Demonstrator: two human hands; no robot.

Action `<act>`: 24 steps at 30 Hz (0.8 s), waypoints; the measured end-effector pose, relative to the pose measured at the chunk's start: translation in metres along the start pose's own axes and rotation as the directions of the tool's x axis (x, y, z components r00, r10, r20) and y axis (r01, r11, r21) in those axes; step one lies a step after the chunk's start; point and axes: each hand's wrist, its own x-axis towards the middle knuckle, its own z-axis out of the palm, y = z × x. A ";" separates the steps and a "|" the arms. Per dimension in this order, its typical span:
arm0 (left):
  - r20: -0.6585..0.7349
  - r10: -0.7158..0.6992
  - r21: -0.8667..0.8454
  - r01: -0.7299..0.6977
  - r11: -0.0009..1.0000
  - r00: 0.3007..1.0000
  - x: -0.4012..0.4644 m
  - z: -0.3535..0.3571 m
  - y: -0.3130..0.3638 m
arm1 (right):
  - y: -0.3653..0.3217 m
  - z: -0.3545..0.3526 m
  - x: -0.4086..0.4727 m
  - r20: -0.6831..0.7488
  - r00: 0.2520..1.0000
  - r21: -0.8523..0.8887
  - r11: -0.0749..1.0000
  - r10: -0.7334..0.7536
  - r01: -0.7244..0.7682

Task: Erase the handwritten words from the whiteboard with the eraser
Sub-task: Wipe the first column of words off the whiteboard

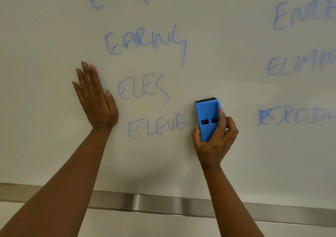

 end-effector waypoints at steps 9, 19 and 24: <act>-0.015 0.011 0.012 -0.011 1.000 1.000 -0.001 0.000 -0.002 | -0.032 0.018 -0.029 0.095 0.975 0.003 0.979 -0.202 0.203; -0.038 0.013 0.003 -0.013 1.000 0.999 -0.003 0.002 -0.003 | -0.026 0.017 -0.017 -0.029 0.999 0.017 0.999 0.045 -0.044; -0.042 0.014 -0.005 -0.014 1.000 0.999 -0.003 0.002 -0.004 | -0.041 0.025 -0.042 0.083 0.984 0.003 0.988 -0.155 0.155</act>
